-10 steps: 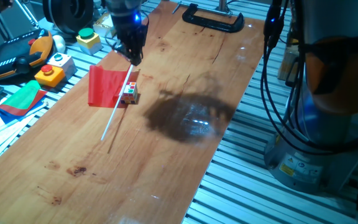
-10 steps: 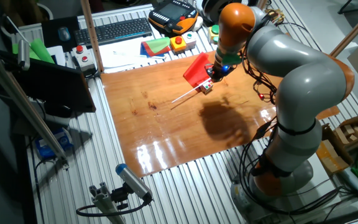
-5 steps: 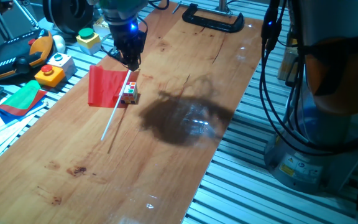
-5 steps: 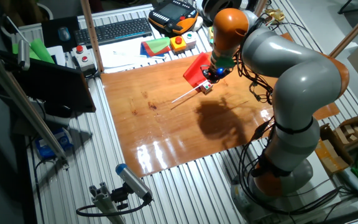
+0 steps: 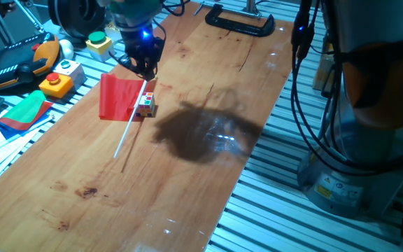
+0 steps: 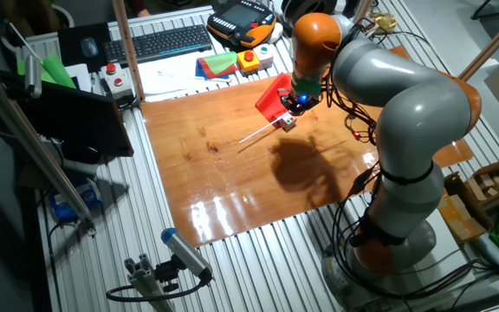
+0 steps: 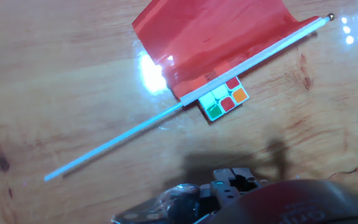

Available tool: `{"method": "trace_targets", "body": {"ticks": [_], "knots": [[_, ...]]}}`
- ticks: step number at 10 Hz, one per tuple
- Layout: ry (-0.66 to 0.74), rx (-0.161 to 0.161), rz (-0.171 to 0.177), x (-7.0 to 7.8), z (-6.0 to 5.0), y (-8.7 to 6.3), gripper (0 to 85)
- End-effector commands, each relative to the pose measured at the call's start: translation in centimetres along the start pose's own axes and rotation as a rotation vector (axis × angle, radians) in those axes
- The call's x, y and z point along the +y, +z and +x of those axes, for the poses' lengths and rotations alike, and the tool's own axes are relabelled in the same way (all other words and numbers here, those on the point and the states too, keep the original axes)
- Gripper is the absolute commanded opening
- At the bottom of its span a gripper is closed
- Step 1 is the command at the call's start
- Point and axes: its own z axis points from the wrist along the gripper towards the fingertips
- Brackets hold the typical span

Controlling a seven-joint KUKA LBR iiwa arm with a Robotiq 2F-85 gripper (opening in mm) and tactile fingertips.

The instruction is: Wave the flag

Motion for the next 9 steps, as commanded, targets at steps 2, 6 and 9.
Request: {"method": "trace_targets", "body": {"ticks": [2, 6, 9], "knots": [[0.088, 0.002, -0.009, 0.3, 0.41, 0.08, 0.7], [0.101, -0.001, 0.003, 0.73, 0.51, -0.03, 0.7], [0.134, -0.005, 0.006, 0.82, 0.43, 0.11, 0.7]]}}
